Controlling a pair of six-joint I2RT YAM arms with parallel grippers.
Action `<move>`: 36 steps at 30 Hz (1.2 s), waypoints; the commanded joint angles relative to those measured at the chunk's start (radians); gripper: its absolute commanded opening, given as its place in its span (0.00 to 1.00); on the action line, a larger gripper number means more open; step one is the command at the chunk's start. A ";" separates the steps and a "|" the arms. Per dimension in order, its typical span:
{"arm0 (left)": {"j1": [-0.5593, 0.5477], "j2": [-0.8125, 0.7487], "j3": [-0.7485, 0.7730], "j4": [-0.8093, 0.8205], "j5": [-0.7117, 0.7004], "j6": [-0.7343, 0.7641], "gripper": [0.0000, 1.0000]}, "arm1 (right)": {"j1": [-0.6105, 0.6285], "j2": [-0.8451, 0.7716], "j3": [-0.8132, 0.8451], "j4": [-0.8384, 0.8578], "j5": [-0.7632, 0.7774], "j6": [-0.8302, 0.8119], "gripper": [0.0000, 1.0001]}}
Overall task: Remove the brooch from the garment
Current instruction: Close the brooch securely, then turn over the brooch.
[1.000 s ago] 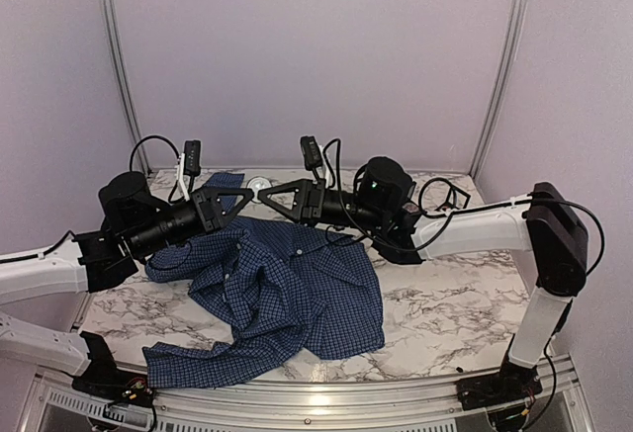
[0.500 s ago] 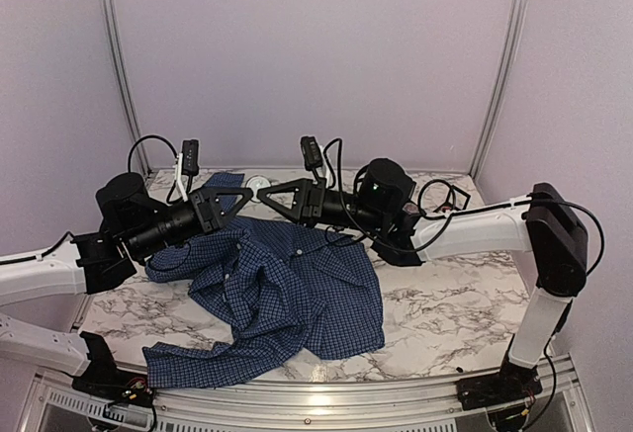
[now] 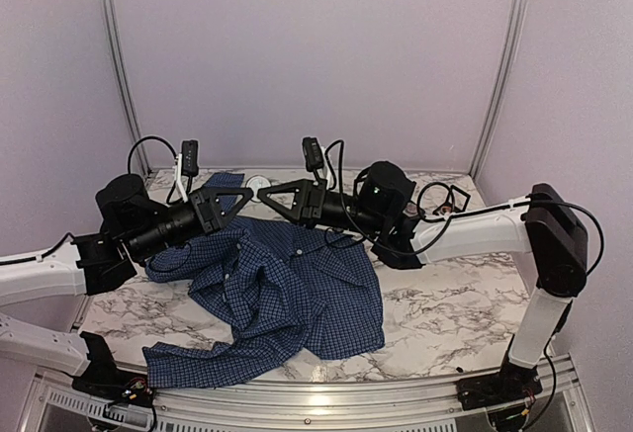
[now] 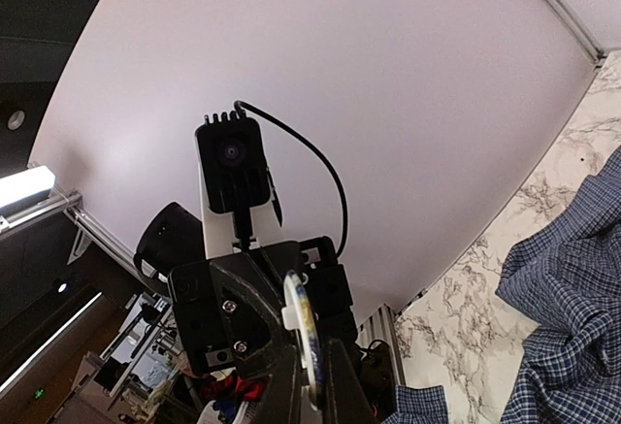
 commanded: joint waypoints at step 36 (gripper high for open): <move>-0.010 -0.046 0.161 -0.216 -0.081 0.491 0.00 | -0.030 -0.197 0.066 -0.372 0.127 -0.270 0.38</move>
